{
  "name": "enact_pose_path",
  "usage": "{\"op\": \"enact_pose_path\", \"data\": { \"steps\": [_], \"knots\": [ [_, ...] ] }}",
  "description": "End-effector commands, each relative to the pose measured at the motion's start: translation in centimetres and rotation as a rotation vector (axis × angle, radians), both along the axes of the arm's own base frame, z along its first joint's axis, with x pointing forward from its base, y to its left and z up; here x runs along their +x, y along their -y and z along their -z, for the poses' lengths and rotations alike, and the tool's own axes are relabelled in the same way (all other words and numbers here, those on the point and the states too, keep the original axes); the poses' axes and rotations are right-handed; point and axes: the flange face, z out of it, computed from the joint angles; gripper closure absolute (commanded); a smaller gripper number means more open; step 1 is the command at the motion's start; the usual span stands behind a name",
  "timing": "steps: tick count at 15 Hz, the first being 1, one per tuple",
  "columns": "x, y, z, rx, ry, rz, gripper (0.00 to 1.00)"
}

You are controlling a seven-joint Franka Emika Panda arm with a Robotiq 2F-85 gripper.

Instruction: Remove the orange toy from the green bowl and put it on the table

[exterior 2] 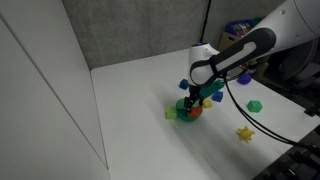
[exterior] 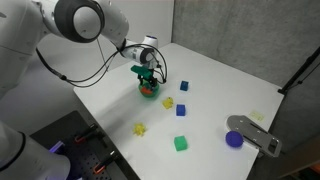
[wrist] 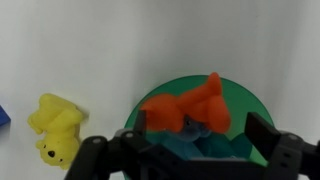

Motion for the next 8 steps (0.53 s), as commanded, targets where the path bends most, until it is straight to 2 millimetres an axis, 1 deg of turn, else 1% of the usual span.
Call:
{"op": "enact_pose_path", "data": {
  "steps": [1, 7, 8],
  "knots": [
    [1.11, -0.14, 0.66, -0.027, 0.017, 0.001, 0.0],
    [1.3, 0.13, 1.22, -0.053, 0.013, -0.006, 0.0],
    [1.26, 0.16, 1.2, -0.058, 0.013, -0.011, 0.04]
  ]
}}
